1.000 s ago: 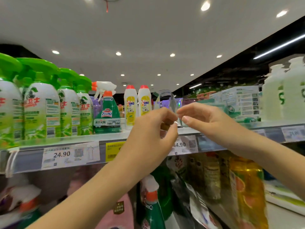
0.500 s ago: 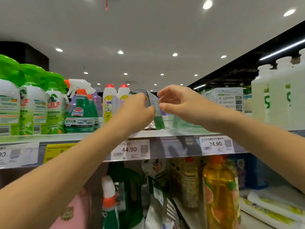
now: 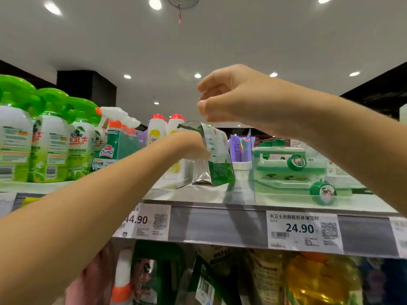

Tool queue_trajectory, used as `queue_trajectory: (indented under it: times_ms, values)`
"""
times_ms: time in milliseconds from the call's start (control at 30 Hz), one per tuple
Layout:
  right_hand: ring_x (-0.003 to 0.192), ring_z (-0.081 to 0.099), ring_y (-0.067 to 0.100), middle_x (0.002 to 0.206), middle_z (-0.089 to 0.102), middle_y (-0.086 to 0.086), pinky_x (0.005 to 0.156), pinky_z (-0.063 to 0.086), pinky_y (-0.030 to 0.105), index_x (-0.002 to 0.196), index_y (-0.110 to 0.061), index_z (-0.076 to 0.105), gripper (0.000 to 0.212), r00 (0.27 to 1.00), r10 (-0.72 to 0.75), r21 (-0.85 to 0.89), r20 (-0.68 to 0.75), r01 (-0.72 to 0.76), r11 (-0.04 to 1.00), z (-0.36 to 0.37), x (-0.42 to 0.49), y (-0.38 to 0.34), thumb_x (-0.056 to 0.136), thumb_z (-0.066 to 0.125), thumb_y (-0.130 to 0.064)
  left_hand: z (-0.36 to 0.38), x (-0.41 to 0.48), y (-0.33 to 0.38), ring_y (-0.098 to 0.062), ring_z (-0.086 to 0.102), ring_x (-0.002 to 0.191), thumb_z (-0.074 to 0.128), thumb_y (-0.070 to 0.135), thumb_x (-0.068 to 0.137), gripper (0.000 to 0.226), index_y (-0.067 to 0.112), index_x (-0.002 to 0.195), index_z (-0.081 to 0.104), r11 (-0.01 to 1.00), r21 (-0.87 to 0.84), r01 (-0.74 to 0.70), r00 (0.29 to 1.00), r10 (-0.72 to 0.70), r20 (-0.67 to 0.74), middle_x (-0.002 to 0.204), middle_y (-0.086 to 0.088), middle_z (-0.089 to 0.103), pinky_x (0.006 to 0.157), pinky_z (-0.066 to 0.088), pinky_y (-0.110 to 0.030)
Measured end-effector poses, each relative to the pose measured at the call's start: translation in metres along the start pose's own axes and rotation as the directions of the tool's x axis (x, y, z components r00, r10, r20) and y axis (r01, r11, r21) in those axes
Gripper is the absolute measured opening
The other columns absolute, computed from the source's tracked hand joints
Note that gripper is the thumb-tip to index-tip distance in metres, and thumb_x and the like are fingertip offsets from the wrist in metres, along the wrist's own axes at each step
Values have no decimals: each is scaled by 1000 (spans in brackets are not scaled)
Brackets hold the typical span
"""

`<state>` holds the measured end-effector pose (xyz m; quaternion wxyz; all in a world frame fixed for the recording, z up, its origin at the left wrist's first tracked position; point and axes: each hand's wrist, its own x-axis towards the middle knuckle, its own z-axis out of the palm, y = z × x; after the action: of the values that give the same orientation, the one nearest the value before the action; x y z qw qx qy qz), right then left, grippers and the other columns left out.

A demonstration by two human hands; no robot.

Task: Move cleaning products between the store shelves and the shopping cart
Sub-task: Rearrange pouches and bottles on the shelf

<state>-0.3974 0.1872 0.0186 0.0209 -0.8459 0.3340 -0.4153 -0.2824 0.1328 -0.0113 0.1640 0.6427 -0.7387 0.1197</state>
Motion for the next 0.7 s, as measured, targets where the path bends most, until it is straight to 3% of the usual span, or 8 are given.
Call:
queue_trajectory:
  times_ms: [67, 167, 267, 367, 433, 533, 600, 700]
  values:
    - [92, 63, 20, 100, 57, 18, 92, 56, 36, 128, 16, 49, 44, 1000, -15, 81, 1, 15, 997, -8, 7, 0, 92, 60, -7, -2, 8, 2, -29, 53, 105, 39, 26, 103, 38, 7, 134, 47, 1000, -11, -9, 1000, 9, -14, 131, -15, 54, 82, 43, -30]
    - [88, 61, 26, 94, 54, 26, 89, 57, 33, 122, 22, 46, 43, 998, 33, 125, -45, -27, 992, -15, 25, 9, 92, 60, -6, -2, 24, 5, -29, 46, 125, 31, 27, 105, 43, 11, 144, 37, 999, 35, 20, 999, -19, -38, 143, -10, 45, 85, 39, -29]
    - [84, 61, 22, 92, 58, 18, 91, 57, 38, 114, 16, 57, 34, 987, 140, 154, -73, -128, 980, -12, 50, 32, 90, 62, -8, -2, 36, 11, -27, 36, 137, 24, 27, 107, 46, 15, 151, 23, 996, 83, 20, 1000, -19, -17, 153, -7, 33, 100, 39, -34]
    - [94, 66, 27, 103, 65, 19, 92, 56, 38, 113, 5, 62, 28, 970, 244, 34, 0, -244, 969, -9, 66, 58, 92, 63, -13, 2, 48, 10, -28, 46, 128, 28, 24, 106, 44, 11, 148, 29, 992, 127, 3, 999, 2, -45, 146, -11, 41, 98, 42, -33]
    - [104, 67, 26, 113, 65, 16, 96, 53, 38, 115, -1, 63, 28, 947, 308, -79, 93, -301, 950, -7, 71, 72, 94, 61, -18, 5, 57, 9, -24, 57, 102, 32, 18, 104, 42, 11, 145, 34, 993, 110, -33, 996, 41, -75, 135, -10, 50, 76, 51, -29]
    - [99, 64, 21, 109, 66, 7, 91, 48, 33, 114, -6, 64, 28, 906, 392, -190, 158, -361, 913, 0, 79, 89, 97, 58, -28, 8, 69, 0, -14, 45, 62, 42, 14, 101, 36, 7, 136, 46, 998, 42, -41, 996, 44, -74, 101, -8, 54, 40, 38, -18]
    - [97, 62, 22, 113, 62, 8, 86, 47, 34, 119, -9, 60, 37, 874, 445, -273, 194, -388, 880, 6, 84, 94, 99, 52, -39, 11, 75, -9, -15, 50, 64, 44, 20, 102, 37, 4, 135, 47, 999, -48, -1, 1000, 1, -9, 97, -8, 51, 49, 46, -15]
    - [102, 63, 26, 124, 60, 12, 94, 44, 40, 136, -12, 48, 57, 834, 504, -346, 227, -415, 842, 17, 90, 97, 97, 43, -54, 24, 86, -16, -23, 58, 82, 34, 32, 104, 42, 8, 137, 43, 997, -71, 14, 1000, -13, 15, 93, -11, 57, 70, 52, -31]
